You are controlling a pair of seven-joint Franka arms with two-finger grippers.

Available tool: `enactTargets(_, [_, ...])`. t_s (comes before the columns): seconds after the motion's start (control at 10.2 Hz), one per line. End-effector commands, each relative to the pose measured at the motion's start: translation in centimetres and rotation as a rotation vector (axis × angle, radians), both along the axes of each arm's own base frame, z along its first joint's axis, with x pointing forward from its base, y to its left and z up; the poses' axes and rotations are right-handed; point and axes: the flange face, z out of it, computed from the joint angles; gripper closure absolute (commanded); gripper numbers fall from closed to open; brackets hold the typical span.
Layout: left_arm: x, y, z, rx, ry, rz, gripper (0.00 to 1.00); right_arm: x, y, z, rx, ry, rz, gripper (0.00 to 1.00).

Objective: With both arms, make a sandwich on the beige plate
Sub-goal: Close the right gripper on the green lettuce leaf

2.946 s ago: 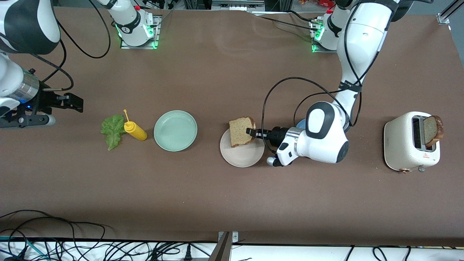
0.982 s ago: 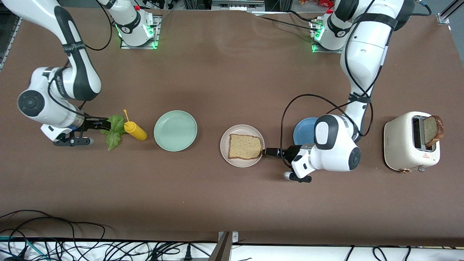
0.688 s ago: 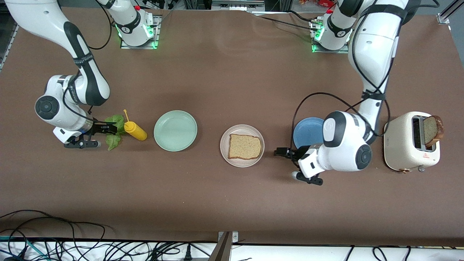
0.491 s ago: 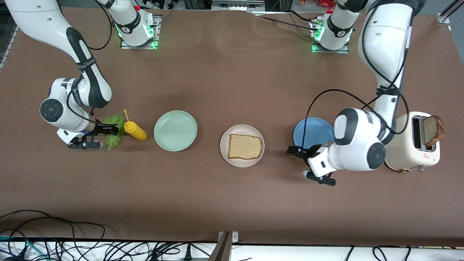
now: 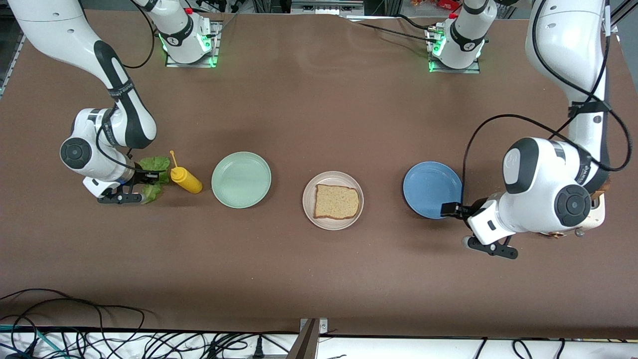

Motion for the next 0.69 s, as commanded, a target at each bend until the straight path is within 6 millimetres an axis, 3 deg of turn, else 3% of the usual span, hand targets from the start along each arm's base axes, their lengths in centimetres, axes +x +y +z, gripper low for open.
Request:
enactTargets(0.0, [-0.3, 3.0, 2.0, 0.041, -0.014, 0.019, 0.00, 1.9, -0.1, 3.3, -0.002, -0.046, 0.015, 1.00])
enactTargets(0.2, [-0.2, 5.2, 3.2, 0.042, -0.031, 0.054, 0.00, 3.8, -0.3, 7.6, -0.012, -0.011, 0.008, 1.00])
enactTargets(0.59, [-0.3, 6.1, 4.0, 0.043, -0.040, 0.066, 0.00, 7.0, 0.8, 18.0, -0.014, 0.108, -0.026, 1.00])
